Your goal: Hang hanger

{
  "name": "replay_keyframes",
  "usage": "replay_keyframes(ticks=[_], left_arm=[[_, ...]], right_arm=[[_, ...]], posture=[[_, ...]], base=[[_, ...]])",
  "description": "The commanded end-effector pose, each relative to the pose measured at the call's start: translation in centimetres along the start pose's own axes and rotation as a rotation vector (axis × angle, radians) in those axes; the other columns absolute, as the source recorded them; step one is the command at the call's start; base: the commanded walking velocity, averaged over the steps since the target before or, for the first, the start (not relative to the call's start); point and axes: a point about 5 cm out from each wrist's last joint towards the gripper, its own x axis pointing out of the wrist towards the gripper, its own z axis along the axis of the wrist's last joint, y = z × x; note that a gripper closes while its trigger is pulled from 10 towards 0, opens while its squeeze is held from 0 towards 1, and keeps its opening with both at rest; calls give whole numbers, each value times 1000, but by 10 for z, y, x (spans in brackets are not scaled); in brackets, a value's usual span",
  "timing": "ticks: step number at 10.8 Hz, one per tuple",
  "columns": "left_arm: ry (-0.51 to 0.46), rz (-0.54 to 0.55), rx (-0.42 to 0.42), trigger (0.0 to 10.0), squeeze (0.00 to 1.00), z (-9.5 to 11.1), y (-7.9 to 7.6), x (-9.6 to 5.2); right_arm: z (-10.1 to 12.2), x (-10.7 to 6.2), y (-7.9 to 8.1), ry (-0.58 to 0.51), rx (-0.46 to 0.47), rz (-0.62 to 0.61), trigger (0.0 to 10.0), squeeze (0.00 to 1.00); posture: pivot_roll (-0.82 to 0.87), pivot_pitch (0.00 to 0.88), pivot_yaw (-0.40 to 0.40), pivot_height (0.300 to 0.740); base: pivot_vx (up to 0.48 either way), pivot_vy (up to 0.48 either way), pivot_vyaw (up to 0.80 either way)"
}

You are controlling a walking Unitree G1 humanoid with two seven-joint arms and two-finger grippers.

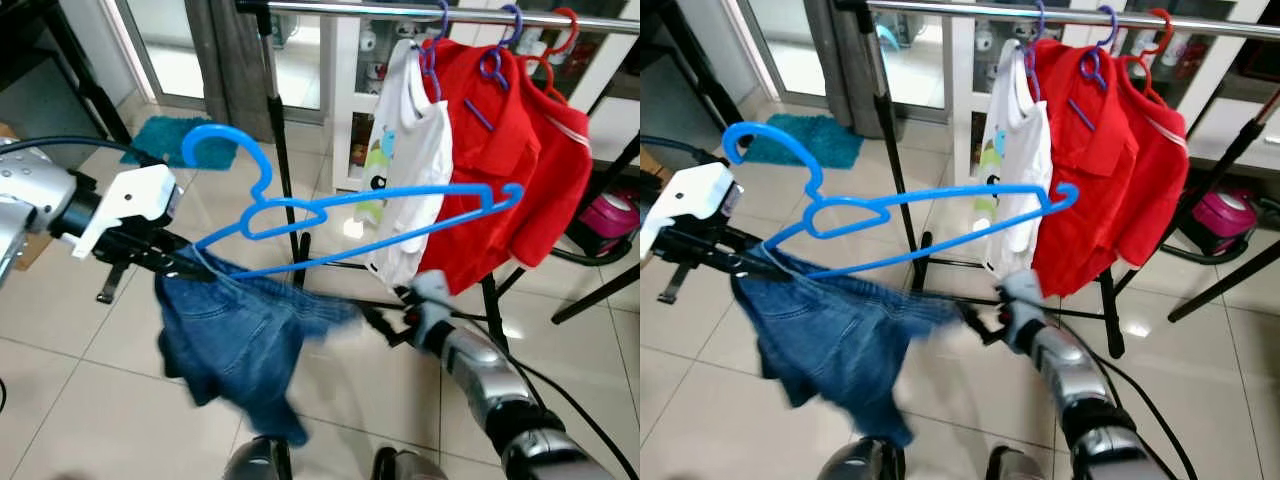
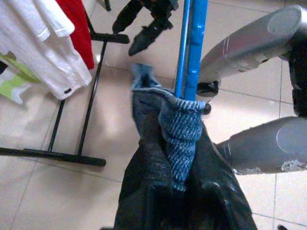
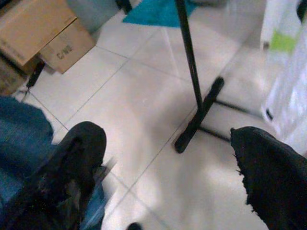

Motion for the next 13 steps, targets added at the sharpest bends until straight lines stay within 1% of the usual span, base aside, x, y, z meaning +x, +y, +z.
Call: replay_keyframes(ticks=[1, 2, 3, 4, 5, 7, 9, 10, 12, 13], left_arm=[[-39, 6, 50, 0, 0, 13, -3, -6], [-60, -7, 67, 0, 0, 19, -5, -4], [-71, -20, 101, 0, 0, 26, -6, -2], [-86, -27, 115, 0, 0, 31, -6, 0], [-97, -30, 127, 0, 0, 37, -8, 2], [-102, -28, 127, 0, 0, 40, -9, 1], [-104, -25, 118, 0, 0, 40, -10, 1], [-94, -19, 110, 0, 0, 39, -10, 0], [-93, -6, 95, 0, 0, 38, -11, -1], [-94, -2, 93, 0, 0, 38, -10, -1]], right_arm=[[-1, 2, -1, 22, 75, -14, 10000, 0], [-1, 6, 1, 47, 107, -16, 10000, 0], [-3, 12, 6, 102, 162, -5, 10000, 0], [-4, 14, 10, 130, 182, 20, 10000, 0], [-8, 16, 16, 167, 251, 66, 10000, 0], [-9, 15, 15, 152, 296, 72, 10000, 0], [-11, 12, 12, 156, 308, 70, 10000, 0], [-8, 11, 9, 130, 327, 59, 10000, 0], [-3, 7, 2, 65, 414, 57, 10000, 0], [-3, 5, 1, 56, 426, 66, 10000, 0]], posture=[[103, 167, 50, 740], [105, 166, 49, 740], [106, 165, 47, 740], [106, 164, 42, 740], [107, 158, 35, 740], [104, 155, 32, 740], [104, 155, 32, 740], [99, 153, 32, 740], [100, 154, 29, 740], [98, 156, 30, 740]], base=[[0, 0, 0], [0, 0, 0], [0, 0, 0], [0, 0, 0], [0, 0, 0], [0, 0, 0], [0, 0, 0], [0, 0, 0], [0, 0, 0], [0, 0, 0]])
